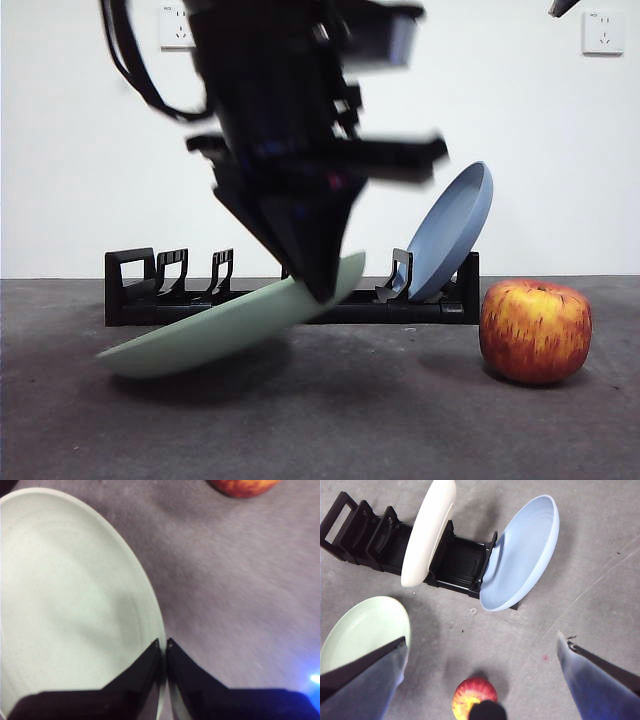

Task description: Take the green plate from the plate rack,put the plate on the table,take the apple from the table,put the apple in the plate

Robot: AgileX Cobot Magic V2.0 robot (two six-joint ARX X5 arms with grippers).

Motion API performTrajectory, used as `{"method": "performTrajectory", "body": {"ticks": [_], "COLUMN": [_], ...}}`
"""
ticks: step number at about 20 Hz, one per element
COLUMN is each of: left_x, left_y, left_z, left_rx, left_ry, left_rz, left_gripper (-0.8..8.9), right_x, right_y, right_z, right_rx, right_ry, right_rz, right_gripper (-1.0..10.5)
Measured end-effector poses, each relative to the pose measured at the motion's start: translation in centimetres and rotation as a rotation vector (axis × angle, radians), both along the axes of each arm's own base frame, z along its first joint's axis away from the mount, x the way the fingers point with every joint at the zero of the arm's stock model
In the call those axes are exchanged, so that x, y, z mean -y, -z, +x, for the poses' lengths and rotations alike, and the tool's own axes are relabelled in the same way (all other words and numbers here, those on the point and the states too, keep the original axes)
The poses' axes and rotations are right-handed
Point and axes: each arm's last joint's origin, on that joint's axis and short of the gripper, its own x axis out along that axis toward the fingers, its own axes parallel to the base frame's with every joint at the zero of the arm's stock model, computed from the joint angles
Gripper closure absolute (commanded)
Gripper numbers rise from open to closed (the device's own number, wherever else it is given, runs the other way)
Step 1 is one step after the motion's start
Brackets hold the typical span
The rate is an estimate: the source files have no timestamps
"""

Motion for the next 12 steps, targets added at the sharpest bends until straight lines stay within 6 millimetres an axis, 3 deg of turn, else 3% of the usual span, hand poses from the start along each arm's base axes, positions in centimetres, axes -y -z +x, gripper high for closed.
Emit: {"method": "performTrajectory", "body": {"ticks": [12], "left_x": [2.0], "left_y": [4.5], "left_z": [0.8], "left_rx": [-0.027], "left_ry": [0.084], "left_rz": [0.101], "left_gripper": [8.21], "right_x": [0.0], "right_y": [0.0], "right_z": [0.0], "right_rx": [0.000], "right_ry": [0.000], "right_rz": [0.000], "right_gripper": [4.5]}}
